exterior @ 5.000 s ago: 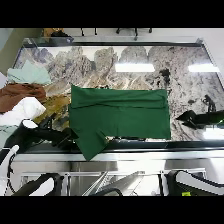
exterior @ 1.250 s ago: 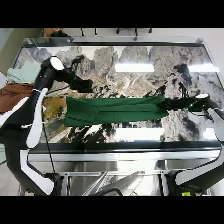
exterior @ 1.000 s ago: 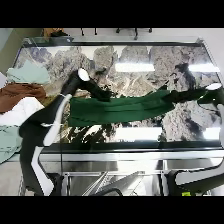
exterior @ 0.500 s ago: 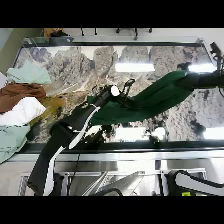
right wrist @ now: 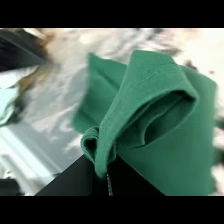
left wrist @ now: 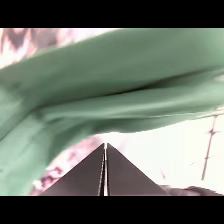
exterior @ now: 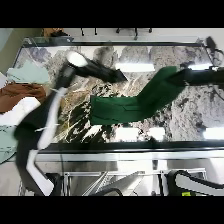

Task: Fold the shirts.

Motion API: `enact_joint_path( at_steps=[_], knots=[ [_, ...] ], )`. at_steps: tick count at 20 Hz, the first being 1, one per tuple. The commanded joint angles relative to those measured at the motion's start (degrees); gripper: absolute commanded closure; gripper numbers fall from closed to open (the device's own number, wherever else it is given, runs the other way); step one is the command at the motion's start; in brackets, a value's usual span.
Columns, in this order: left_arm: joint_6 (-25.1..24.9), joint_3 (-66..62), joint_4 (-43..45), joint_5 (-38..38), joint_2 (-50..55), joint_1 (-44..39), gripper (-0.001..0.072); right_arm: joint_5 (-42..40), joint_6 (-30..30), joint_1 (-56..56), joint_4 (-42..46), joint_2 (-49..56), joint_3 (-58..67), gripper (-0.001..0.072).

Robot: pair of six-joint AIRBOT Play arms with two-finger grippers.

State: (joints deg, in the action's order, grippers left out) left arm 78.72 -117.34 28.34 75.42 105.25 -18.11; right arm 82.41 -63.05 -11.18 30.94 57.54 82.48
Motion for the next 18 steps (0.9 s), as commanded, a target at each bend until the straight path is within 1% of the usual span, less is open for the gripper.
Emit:
enact_joint_path(
  at_steps=[1, 3, 4, 5, 6, 7, 8, 9, 10, 11, 13, 14, 15, 16, 17, 18],
  knots=[
    [-1.16, -0.11, -6.45, 8.63, -12.92, 12.61, 0.0693, -11.32, -0.17, 15.89, -1.40, 5.29, -0.07, 0.0687],
    [-1.16, 0.22, -6.47, 11.17, -18.03, 17.99, 0.0693, -19.67, 0.31, 27.08, -1.40, 11.41, -0.07, 0.0686],
    [-1.18, 1.22, -6.47, 11.96, -20.31, 20.09, 0.0693, -24.85, 1.49, 32.39, -1.44, 15.19, -0.07, 0.0684],
    [-1.62, 2.93, -6.45, 12.52, -22.77, 21.97, 0.0693, -30.75, 3.76, 37.00, -1.44, 18.84, -0.07, 0.0647],
    [-2.86, 4.98, -6.45, 12.79, -24.94, 23.41, 0.0693, -37.86, 5.35, 41.42, -2.05, 22.67, -0.04, 0.0481],
    [-4.20, 7.58, -6.43, 12.74, -27.30, 24.83, 0.0693, -43.21, 7.02, 44.63, -4.63, 25.53, 0.04, 0.0332],
    [-5.35, 10.14, -6.43, 12.61, -29.42, 26.10, 0.0693, -46.16, 11.02, 46.93, -8.41, 27.21, 0.35, 0.0309],
    [-6.01, 12.48, -6.43, 12.48, -31.21, 27.19, 0.0693, -46.49, 14.58, 47.76, -11.52, 27.45, 0.70, 0.0309],
    [-6.97, 14.82, -6.45, 12.48, -32.94, 28.24, 0.0693, -45.09, 15.28, 47.47, -12.68, 26.56, 1.16, 0.0309],
    [-8.09, 16.90, -6.45, 12.35, -34.45, 29.33, 0.0693, -43.23, 15.15, 46.12, -11.61, 24.50, 1.31, 0.0310],
    [-8.94, 20.74, -6.45, 11.37, -36.83, 31.98, 0.0693, -38.86, 12.72, 41.35, -8.50, 19.82, 1.31, 0.0310],
    [-9.22, 22.47, -6.45, 10.93, -37.73, 33.31, 0.0693, -36.74, 10.47, 37.97, -5.35, 17.22, 1.31, 0.0310],
    [-9.42, 23.82, -6.45, 10.97, -38.36, 34.49, 0.0693, -34.58, 6.99, 34.14, -1.33, 14.75, 1.31, 0.0309],
    [-9.46, 25.05, -6.45, 11.21, -38.95, 35.82, 0.0693, -32.24, 3.17, 30.29, 3.28, 12.76, 1.31, 0.0274],
    [-9.49, 26.29, -6.47, 11.34, -39.54, 37.00, 0.0693, -29.11, -1.84, 26.05, 9.18, 11.10, 1.31, 0.0150],
    [-9.60, 27.47, -6.49, 11.34, -40.15, 37.90, 0.0693, -25.42, -6.73, 22.25, 14.97, 10.16, 1.31, 0.0106]
  ],
)
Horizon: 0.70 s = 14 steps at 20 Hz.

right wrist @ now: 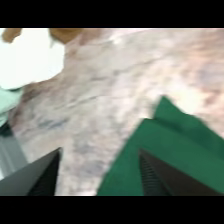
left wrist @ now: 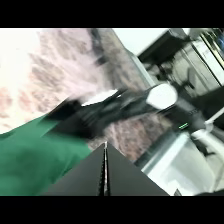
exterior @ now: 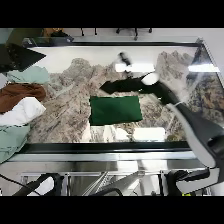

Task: Fold the shirts.

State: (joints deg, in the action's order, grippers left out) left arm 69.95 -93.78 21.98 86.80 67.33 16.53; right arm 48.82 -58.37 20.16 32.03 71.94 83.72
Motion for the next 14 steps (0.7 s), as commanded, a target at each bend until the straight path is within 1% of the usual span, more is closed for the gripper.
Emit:
enact_joint_path(
  at_steps=[1, 2, 3, 5, 7, 11, 14],
  knots=[
    [-1.49, 4.96, -0.13, 0.09, -2.80, 4.02, 0.0693, 13.07, -15.58, -12.90, 19.39, -4.44, 0.04, 0.0104],
    [-1.86, 5.84, -0.11, 0.35, -3.30, 4.74, 0.0693, 17.14, -17.25, -15.74, 23.02, -4.13, -0.42, 0.0104],
    [-2.01, 6.36, -0.11, 0.74, -3.54, 5.33, 0.0693, 19.85, -17.51, -18.25, 25.09, -3.65, -1.90, 0.0104],
    [-1.99, 6.43, -0.09, 1.84, -3.50, 6.03, 0.0693, 20.50, -16.48, -21.46, 25.38, -2.05, -5.84, 0.0104],
    [-1.99, 6.43, -0.09, 1.88, -3.50, 5.99, 0.0693, 20.17, -14.69, -22.12, 25.05, 1.11, -8.35, 0.0104],
    [-1.97, 6.43, -0.11, 1.84, -3.50, 5.99, 0.0693, 20.00, -9.38, -21.03, 17.05, 9.70, -8.85, 0.0103],
    [-1.97, 6.43, -0.09, 1.70, -3.50, 5.95, 0.0693, 20.48, -5.05, -19.80, 10.03, 14.03, -8.85, 0.0104]
  ],
)
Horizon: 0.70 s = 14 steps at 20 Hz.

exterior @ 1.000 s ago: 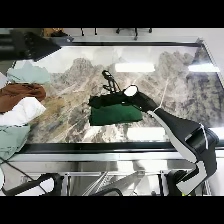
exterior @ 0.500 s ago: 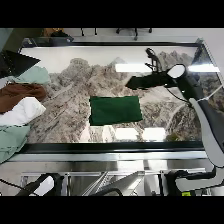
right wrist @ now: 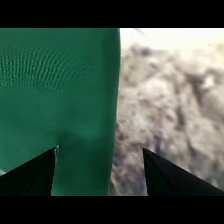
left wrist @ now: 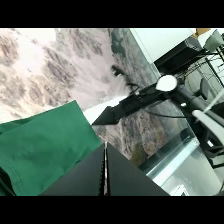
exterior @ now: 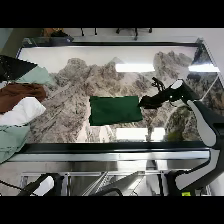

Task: Fold the shirts.

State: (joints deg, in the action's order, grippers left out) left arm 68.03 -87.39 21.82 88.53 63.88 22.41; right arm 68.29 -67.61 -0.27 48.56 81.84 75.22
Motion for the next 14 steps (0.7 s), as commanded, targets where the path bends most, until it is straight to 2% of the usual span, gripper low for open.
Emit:
enact_joint_path(
  at_steps=[1, 3, 4, 5, 6, 7, 10, 14],
  knots=[
    [-0.04, 0.04, 0.07, -0.02, -0.04, 0.07, 0.0693, 0.94, 5.68, 1.18, -8.61, 4.57, -0.33, 0.0105],
    [-0.04, 0.04, 0.09, -0.04, -0.04, 0.07, 0.0693, -0.22, 7.34, 2.25, -10.45, 4.61, -0.24, 0.0114],
    [-0.04, 0.04, 0.07, -0.04, -0.04, 0.07, 0.0693, -0.72, 7.50, 2.34, -10.47, 4.61, -0.24, 0.0214],
    [-0.04, 0.04, 0.07, -0.04, -0.04, 0.07, 0.0693, -0.74, 7.63, 2.29, -10.49, 4.59, -0.24, 0.0474],
    [-0.04, 0.04, 0.07, 0.00, -0.04, 0.07, 0.0693, -0.72, 8.41, 2.14, -11.08, 4.46, -0.24, 0.0657],
    [-0.04, 0.04, 0.07, 0.00, -0.04, 0.07, 0.0693, -0.83, 8.59, 1.95, -11.34, 3.85, -0.24, 0.0686],
    [-0.02, 0.04, 0.07, -0.02, -0.04, 0.07, 0.0693, -1.99, 8.33, -1.68, -11.06, -0.72, -0.13, 0.0688],
    [-0.07, 0.04, 0.09, 0.00, -0.04, 0.07, 0.0693, -5.09, 1.66, -18.36, -7.30, -8.50, -0.13, 0.0688]
  ],
)
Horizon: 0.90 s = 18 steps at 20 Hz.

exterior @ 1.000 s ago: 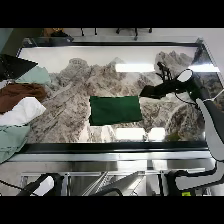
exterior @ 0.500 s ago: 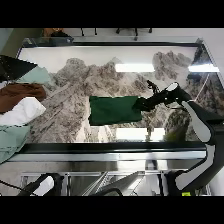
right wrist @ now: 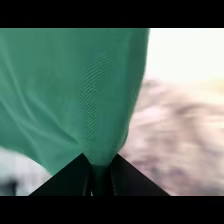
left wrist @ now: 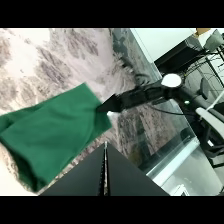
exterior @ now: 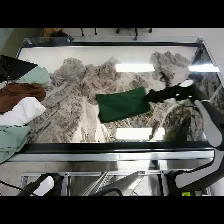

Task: Fold the shirts.

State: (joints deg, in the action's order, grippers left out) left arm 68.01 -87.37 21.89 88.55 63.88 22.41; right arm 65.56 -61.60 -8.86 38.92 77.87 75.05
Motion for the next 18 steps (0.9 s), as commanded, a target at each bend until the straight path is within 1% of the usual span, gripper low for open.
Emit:
enact_joint_path(
  at_steps=[1, 3, 7, 9, 10, 12, 14, 15, 18],
  knots=[
    [-0.07, 0.02, 0.04, -0.04, -0.04, 0.07, 0.0692, -2.10, -5.01, -15.17, 2.73, -5.75, 0.02, 0.0688],
    [-0.09, 0.02, 0.04, -0.04, -0.04, 0.07, 0.0693, 0.13, -6.47, -25.99, 4.26, -7.69, 0.00, 0.0688],
    [-1.16, 0.02, 0.04, -0.04, -0.04, 0.07, 0.0693, 3.32, -9.40, -44.65, 11.08, -12.15, -1.84, 0.0689],
    [-1.79, 0.02, 0.04, -0.04, -0.04, 0.07, 0.0692, 7.67, -9.42, -51.69, 13.99, -12.98, -3.39, 0.0688],
    [-2.45, 0.02, 0.04, -0.04, -0.04, 0.07, 0.0693, 8.92, -9.73, -53.81, 15.23, -13.03, -5.05, 0.0688],
    [-2.67, 0.02, 0.04, -0.07, -0.04, 0.00, 0.0693, 8.52, -10.51, -55.95, 19.23, -14.73, -11.39, 0.0688],
    [-3.56, 0.02, 0.07, 0.00, -0.04, 0.00, 0.0693, 6.25, -12.66, -56.04, 26.64, -17.64, -18.01, 0.0688],
    [-3.61, 0.02, 0.07, -0.04, -0.04, 0.00, 0.0693, 5.03, -13.88, -56.06, 27.96, -19.21, -21.05, 0.0688],
    [-3.80, 0.02, 0.04, -0.26, -0.04, -0.52, 0.0693, 3.87, -14.45, -55.98, 27.50, -23.54, -26.91, 0.0682]
  ],
)
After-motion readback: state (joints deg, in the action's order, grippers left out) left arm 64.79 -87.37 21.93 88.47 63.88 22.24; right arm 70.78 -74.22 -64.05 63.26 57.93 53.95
